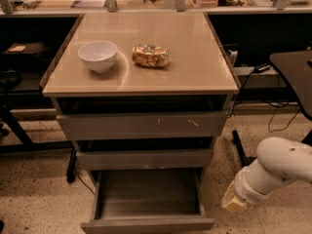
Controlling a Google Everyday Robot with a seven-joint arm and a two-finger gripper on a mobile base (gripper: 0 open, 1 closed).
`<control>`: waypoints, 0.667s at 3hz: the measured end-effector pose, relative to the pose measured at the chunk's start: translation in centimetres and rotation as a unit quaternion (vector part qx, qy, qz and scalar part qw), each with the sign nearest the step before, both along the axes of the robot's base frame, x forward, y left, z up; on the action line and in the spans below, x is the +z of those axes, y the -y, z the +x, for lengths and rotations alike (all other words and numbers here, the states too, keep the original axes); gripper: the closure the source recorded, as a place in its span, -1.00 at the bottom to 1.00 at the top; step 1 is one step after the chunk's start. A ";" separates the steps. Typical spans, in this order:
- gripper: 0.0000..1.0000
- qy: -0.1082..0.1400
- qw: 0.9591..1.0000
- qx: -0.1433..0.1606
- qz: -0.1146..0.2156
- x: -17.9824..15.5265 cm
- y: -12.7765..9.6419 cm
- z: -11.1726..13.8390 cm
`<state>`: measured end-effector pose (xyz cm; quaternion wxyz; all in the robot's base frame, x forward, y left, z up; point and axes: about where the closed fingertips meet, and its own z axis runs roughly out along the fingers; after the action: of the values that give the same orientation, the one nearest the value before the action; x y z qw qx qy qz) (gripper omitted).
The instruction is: Close bottom drawer
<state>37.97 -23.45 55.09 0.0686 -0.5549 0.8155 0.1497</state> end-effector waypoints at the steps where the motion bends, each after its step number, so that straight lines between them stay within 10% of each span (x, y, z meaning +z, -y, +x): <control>1: 1.00 -0.017 1.000 -0.021 0.014 -8.0 -0.3 1.2; 2: 1.00 -0.035 0.998 -0.035 0.035 -13.2 -0.4 2.2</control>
Offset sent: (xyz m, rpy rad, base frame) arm 0.0441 -0.0009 -0.1751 0.1042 0.0779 -0.1058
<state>40.13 -23.03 41.94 0.0642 -0.5177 0.8305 0.1954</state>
